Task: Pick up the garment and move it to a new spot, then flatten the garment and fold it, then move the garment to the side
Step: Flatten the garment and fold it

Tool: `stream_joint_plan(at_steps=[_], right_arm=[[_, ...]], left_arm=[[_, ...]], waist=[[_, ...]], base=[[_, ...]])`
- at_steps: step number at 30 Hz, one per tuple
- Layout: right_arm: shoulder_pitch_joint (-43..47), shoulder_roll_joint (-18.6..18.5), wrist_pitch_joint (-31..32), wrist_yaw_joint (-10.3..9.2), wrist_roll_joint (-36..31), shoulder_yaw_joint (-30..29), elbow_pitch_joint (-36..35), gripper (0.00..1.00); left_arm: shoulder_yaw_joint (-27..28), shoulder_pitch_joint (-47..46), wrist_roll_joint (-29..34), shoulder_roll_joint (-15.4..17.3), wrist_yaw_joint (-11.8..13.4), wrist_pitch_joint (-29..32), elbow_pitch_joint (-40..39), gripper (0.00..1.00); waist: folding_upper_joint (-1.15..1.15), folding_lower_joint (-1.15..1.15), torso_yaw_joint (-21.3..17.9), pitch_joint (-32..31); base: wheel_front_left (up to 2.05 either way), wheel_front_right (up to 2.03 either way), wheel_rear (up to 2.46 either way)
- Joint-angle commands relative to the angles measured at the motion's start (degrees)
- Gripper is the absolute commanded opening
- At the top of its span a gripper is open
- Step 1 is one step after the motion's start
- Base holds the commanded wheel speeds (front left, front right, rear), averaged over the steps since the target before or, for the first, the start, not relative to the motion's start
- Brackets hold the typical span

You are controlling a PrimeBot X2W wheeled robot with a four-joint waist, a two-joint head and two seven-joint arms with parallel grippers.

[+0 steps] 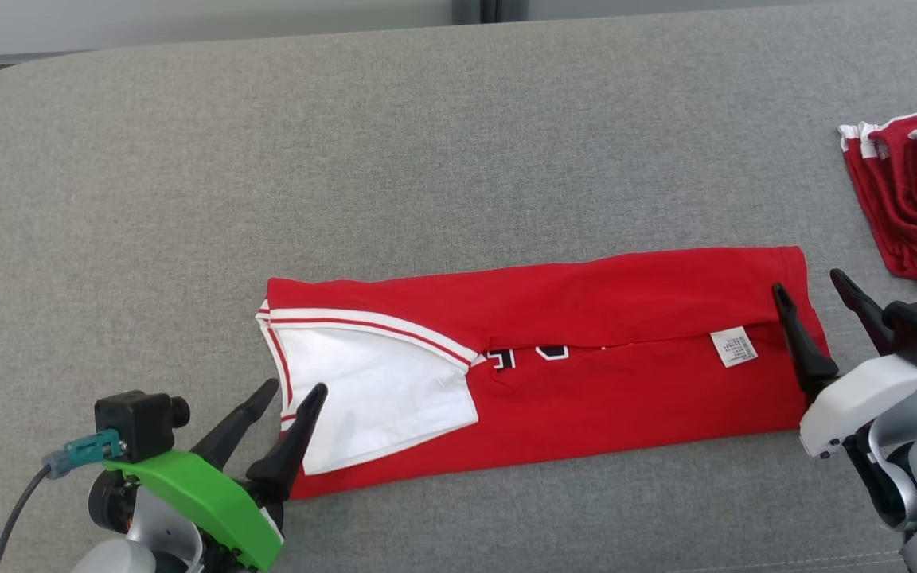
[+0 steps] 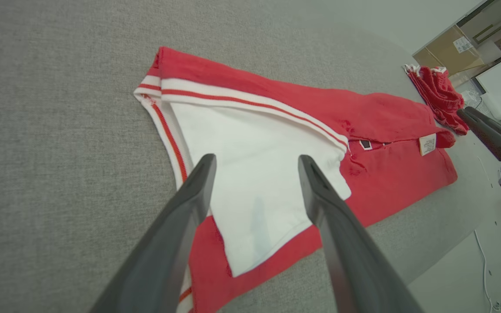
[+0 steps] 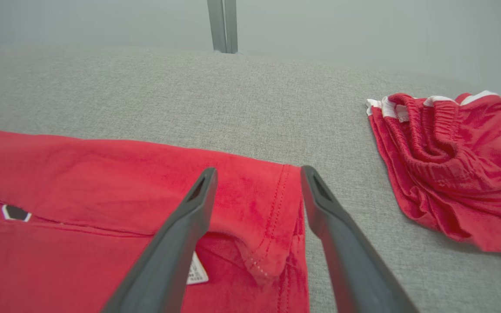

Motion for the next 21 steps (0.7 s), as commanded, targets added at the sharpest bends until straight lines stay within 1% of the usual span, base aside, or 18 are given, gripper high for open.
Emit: stream_joint_plan(at_steps=[1,4,8,10,11,13,16,18,21], right_arm=[[1.33,0.31,-0.49,-0.11,-0.51,-1.11,-0.57,1.00],[2.94,1.37,-0.57,-0.11,-0.85,-3.36,-1.81,1.00],[4.76,3.07,1.24,-0.11,-1.21,-6.74,-3.09,1.00],[5.42,4.13,3.28,-0.11,-1.74,-8.36,-3.71,1.00],[5.81,5.05,5.61,-0.11,-2.05,-10.04,-3.88,1.00],[5.94,5.55,8.20,-0.11,-2.87,-11.49,-3.95,1.00],[5.29,6.06,10.72,-0.10,-2.51,-12.68,-3.15,1.00],[4.28,5.74,12.51,-0.10,-2.69,-12.72,-2.07,1.00],[2.77,5.48,14.79,-0.11,-2.09,-12.29,0.42,1.00]], left_arm=[[0.56,1.00,1.18,-0.57,0.58,-1.88,-0.67,1.00],[1.22,0.50,4.06,-1.63,2.49,-5.57,-1.43,1.00],[1.60,-0.75,8.45,-3.03,5.56,-10.25,-0.74,1.00],[1.90,-1.53,10.33,-4.72,7.25,-12.96,0.42,1.00],[2.19,-2.17,11.63,-6.01,8.69,-15.25,1.74,1.00],[2.29,-2.60,13.12,-7.71,9.89,-16.82,3.44,1.00],[2.78,-3.16,14.37,-9.66,11.15,-18.21,5.30,1.00],[3.25,-3.32,15.73,-10.82,11.98,-18.84,6.70,1.00],[3.84,-3.18,17.07,-12.10,12.19,-19.26,8.27,1.00]], waist=[[0.00,0.00,0.17,-0.79],[0.00,0.00,0.24,-1.75],[0.00,0.00,0.06,-2.94],[0.00,0.00,-0.03,-3.57],[0.00,0.00,-0.02,-4.03],[0.00,0.00,0.12,-4.42],[0.00,0.00,0.41,-4.69],[0.00,0.00,0.70,-4.80],[0.00,0.00,1.40,-4.82]], base=[[0.00,0.00,0.00],[0.00,0.00,0.00],[0.00,0.00,0.00],[0.00,0.00,0.00],[0.00,0.00,0.00],[0.00,0.00,0.00],[0.00,0.00,0.00],[0.00,0.00,0.00],[0.00,0.00,0.00]])
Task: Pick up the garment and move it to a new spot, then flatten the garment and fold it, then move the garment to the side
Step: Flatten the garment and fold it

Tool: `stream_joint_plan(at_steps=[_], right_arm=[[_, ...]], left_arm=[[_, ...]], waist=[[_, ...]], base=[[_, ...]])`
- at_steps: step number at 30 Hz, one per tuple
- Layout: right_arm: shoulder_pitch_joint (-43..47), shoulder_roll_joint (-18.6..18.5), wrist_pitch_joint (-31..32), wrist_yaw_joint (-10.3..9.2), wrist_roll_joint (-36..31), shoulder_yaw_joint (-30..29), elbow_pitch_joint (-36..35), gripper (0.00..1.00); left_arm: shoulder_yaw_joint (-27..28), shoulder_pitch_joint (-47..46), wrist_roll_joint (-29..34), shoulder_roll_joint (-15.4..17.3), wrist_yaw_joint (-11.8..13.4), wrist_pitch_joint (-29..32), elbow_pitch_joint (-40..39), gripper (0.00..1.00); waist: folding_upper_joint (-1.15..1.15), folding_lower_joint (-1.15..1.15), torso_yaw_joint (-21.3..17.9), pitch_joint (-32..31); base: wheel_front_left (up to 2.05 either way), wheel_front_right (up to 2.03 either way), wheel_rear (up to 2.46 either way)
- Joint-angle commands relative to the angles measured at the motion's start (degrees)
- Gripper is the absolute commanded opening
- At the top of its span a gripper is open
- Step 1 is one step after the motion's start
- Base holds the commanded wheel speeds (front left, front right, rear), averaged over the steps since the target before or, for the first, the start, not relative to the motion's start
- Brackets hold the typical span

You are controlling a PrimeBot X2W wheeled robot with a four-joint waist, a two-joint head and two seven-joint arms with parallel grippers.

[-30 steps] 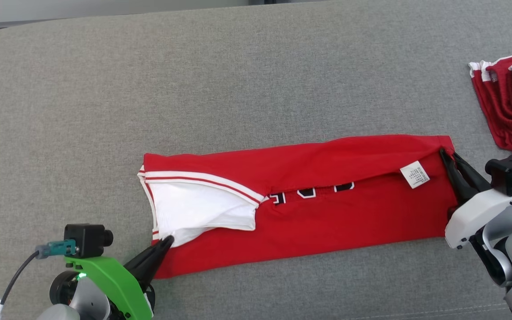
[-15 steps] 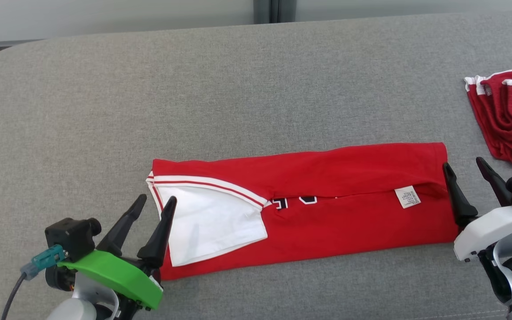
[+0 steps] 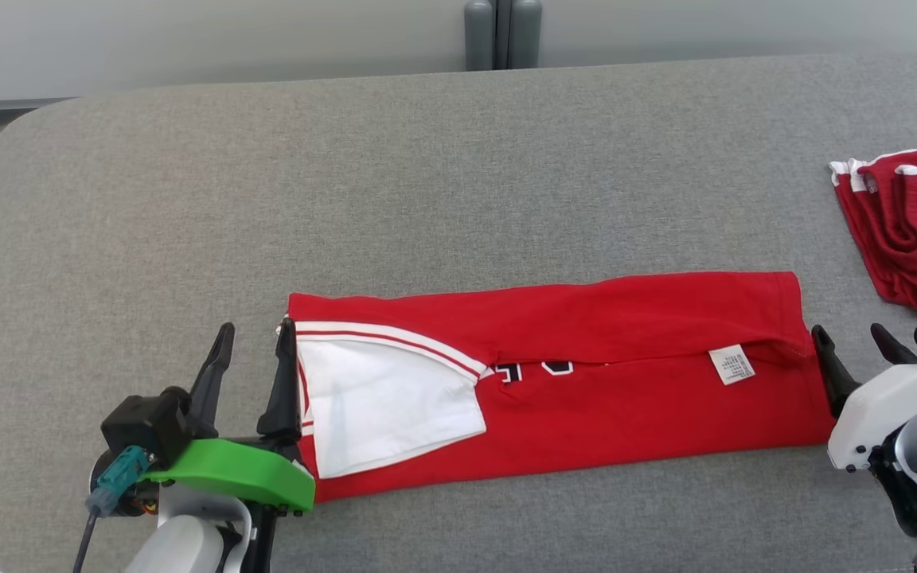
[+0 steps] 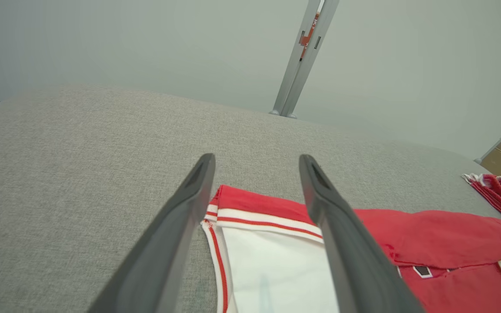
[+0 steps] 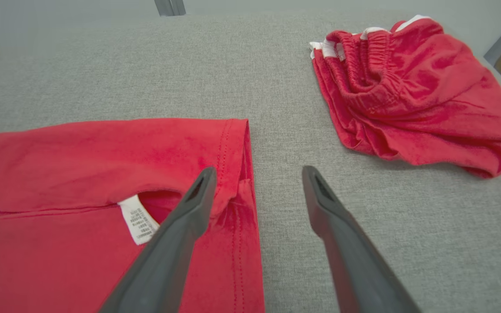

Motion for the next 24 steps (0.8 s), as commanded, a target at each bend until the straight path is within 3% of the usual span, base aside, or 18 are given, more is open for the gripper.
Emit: stream_joint_plan(at_steps=[1,17,18,19,20,21,24], right_arm=[[-1.35,-0.38,0.65,-0.11,0.49,0.34,1.13,1.00],[-8.73,-1.67,5.75,-0.10,2.45,5.77,19.19,1.00],[-8.90,-1.47,5.80,-0.08,2.80,6.28,19.86,0.88],[-9.07,-1.40,5.76,-0.06,3.04,6.70,20.24,0.47],[-9.24,-1.39,5.59,-0.06,3.46,7.19,20.72,0.29],[-9.48,-1.28,5.23,-0.06,3.80,7.44,20.95,0.03],[-10.48,-1.47,3.98,-0.11,4.62,7.37,21.37,0.00]], left_arm=[[0.44,-0.51,0.78,-0.29,-0.01,-0.27,0.65,1.00],[5.80,0.85,4.56,-3.08,-2.09,-0.48,3.02,1.00],[6.07,0.96,4.93,-3.21,-2.24,-0.48,3.22,1.00],[6.25,1.05,5.12,-3.31,-2.35,-0.48,3.38,1.00],[6.52,1.16,5.21,-3.48,-2.44,-0.48,3.53,1.00],[6.70,1.25,5.51,-3.51,-2.49,-0.48,3.64,1.00],[7.02,1.58,6.36,-3.78,-2.65,-0.48,4.03,1.00]], waist=[[0.00,0.00,0.58,0.03],[0.00,0.00,4.64,0.71],[0.00,0.00,4.70,0.67],[0.00,0.00,4.72,0.62],[0.00,0.00,4.67,0.53],[0.00,0.00,4.57,0.47],[0.00,0.00,3.93,0.21]], base=[[0.00,0.00,0.00],[0.00,0.00,0.00],[0.00,0.00,0.00],[0.00,0.00,0.00],[0.00,0.00,0.00],[0.00,0.00,0.00],[0.00,0.00,0.00]])
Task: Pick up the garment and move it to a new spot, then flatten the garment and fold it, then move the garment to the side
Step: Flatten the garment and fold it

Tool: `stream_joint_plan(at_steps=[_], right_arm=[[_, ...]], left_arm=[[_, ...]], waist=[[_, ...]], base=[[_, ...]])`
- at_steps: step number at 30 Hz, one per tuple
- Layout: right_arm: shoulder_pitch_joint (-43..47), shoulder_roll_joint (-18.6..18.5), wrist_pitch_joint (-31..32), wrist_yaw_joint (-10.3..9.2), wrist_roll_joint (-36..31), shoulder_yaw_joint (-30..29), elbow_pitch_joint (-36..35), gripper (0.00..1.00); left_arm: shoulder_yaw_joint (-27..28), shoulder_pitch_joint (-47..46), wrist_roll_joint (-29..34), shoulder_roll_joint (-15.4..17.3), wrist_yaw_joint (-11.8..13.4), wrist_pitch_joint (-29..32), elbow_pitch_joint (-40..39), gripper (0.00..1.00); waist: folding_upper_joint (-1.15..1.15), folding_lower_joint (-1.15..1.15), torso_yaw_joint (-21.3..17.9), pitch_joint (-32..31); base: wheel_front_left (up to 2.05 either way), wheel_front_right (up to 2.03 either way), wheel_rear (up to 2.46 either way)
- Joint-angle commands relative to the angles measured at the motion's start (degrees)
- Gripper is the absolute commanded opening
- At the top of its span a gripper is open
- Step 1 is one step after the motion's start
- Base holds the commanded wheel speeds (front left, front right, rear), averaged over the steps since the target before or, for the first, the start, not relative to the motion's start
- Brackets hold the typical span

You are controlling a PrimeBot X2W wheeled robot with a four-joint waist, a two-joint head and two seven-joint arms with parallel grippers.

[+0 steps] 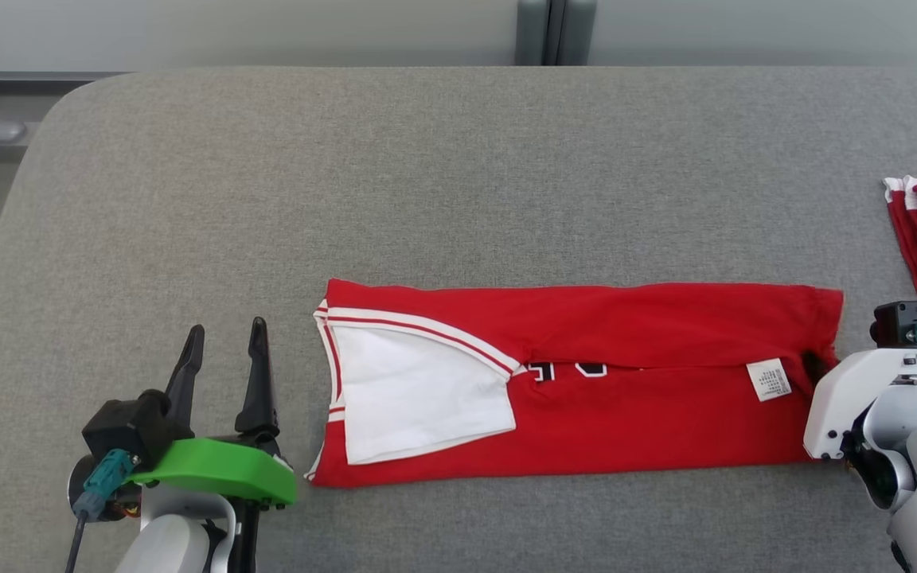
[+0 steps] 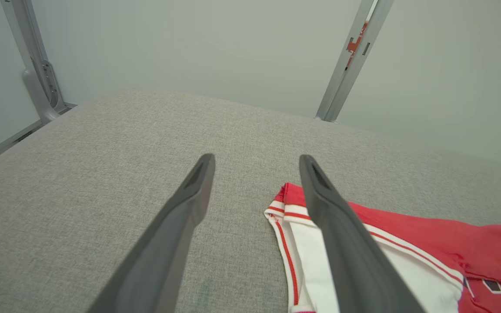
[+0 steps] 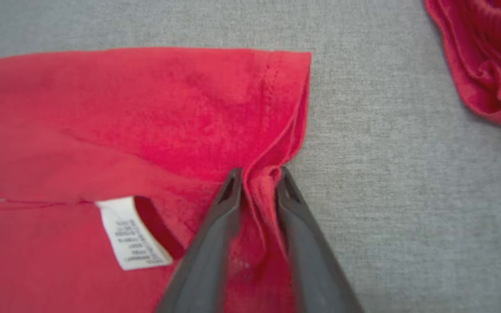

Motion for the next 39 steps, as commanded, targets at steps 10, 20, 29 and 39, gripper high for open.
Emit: stream_joint_plan(at_steps=[10,20,29,39], right_arm=[[1.25,-4.08,-2.03,-0.16,3.59,-4.49,-0.74,0.00],[4.25,-3.28,1.11,-0.13,6.75,-7.22,-9.37,0.00],[7.60,0.17,6.36,-0.12,13.60,-3.33,-24.00,0.00],[7.85,7.36,10.19,-0.09,20.44,5.85,-35.08,0.00]], left_arm=[[1.16,1.09,1.71,-1.31,-0.99,-0.16,0.70,1.00],[1.72,0.88,2.18,-2.13,-1.94,-0.16,1.78,1.00],[1.50,-0.35,2.23,-2.85,-2.65,-0.16,2.57,1.00],[2.06,-0.96,1.47,-3.96,-3.74,-0.15,3.58,1.00]], waist=[[0.00,0.00,-4.05,-1.10],[0.00,0.00,-7.69,-1.13],[0.00,0.00,-7.40,-1.11],[0.00,0.00,-4.26,-1.71]], base=[[0.00,0.00,0.00],[0.00,0.00,0.00],[0.00,0.00,0.00],[0.00,0.00,0.00]])
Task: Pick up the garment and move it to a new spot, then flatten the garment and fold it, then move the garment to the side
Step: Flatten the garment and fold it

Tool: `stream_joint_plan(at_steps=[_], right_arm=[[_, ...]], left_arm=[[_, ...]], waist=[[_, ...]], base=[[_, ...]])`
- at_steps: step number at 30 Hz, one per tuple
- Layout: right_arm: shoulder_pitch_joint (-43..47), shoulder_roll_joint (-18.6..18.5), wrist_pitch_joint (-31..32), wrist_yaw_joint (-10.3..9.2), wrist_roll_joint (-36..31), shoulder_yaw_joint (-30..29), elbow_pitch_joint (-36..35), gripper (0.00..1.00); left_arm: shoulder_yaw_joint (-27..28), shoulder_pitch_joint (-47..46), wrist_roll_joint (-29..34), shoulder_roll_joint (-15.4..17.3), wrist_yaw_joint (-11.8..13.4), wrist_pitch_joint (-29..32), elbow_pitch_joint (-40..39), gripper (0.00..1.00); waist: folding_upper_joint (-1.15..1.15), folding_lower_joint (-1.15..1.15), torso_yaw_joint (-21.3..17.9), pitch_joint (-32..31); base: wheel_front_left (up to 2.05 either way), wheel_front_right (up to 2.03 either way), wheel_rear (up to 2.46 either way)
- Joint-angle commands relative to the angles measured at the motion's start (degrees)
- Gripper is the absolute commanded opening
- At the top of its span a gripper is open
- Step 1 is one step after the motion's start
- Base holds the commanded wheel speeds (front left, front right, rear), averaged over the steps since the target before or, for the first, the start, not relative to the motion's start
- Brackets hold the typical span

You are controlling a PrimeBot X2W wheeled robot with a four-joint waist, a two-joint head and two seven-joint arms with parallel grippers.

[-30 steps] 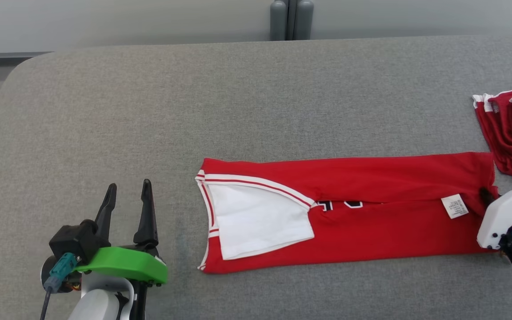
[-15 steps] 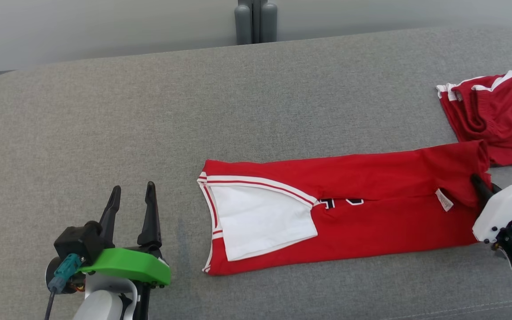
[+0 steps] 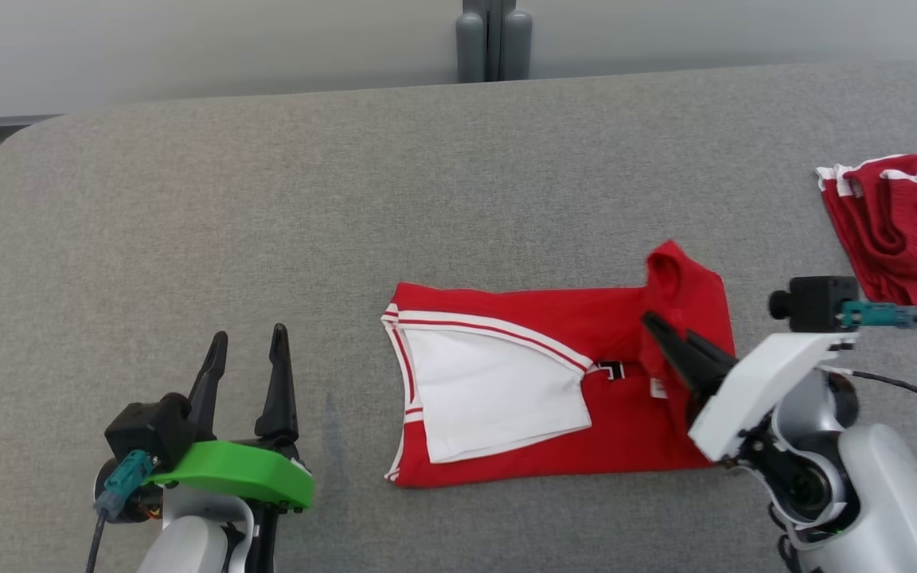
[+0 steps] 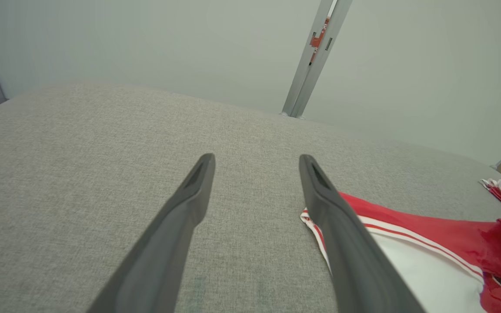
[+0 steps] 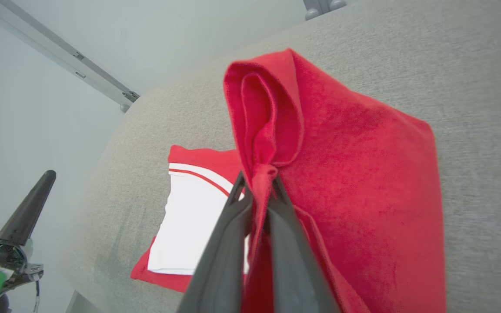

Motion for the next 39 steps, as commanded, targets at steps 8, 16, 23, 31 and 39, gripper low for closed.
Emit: stream_joint_plan(at_steps=[8,16,23,31,39], right_arm=[[-5.87,5.48,-0.95,-0.01,1.43,9.41,4.17,0.00],[-10.95,7.63,-4.30,-0.01,2.32,13.26,14.00,0.00],[-15.14,8.52,-6.79,-0.01,3.99,16.59,24.19,0.00],[-17.86,8.73,-11.59,-0.01,6.58,20.78,29.21,1.00],[-20.31,7.55,-17.16,-0.01,8.25,23.66,28.47,1.00]], left_arm=[[-0.19,-1.67,0.10,-1.26,-1.21,-0.14,0.89,1.00],[-0.29,-2.64,0.76,-2.54,-2.20,-0.14,1.99,1.00],[-0.27,-2.99,1.42,-3.82,-3.27,-0.14,3.18,1.00],[0.02,-2.66,2.35,-4.52,-3.86,-0.14,4.25,1.00],[-1.07,-2.94,3.65,-5.40,-4.58,-0.14,4.93,1.00]], waist=[[0.00,0.00,4.52,0.07],[0.00,0.00,8.56,0.26],[0.00,0.00,11.06,0.18],[0.00,0.00,11.38,-0.39],[0.00,0.00,9.85,-0.92]], base=[[0.00,0.00,0.00],[0.00,0.00,0.00],[0.00,0.00,0.00],[0.00,0.00,0.00],[0.00,0.00,0.00]])
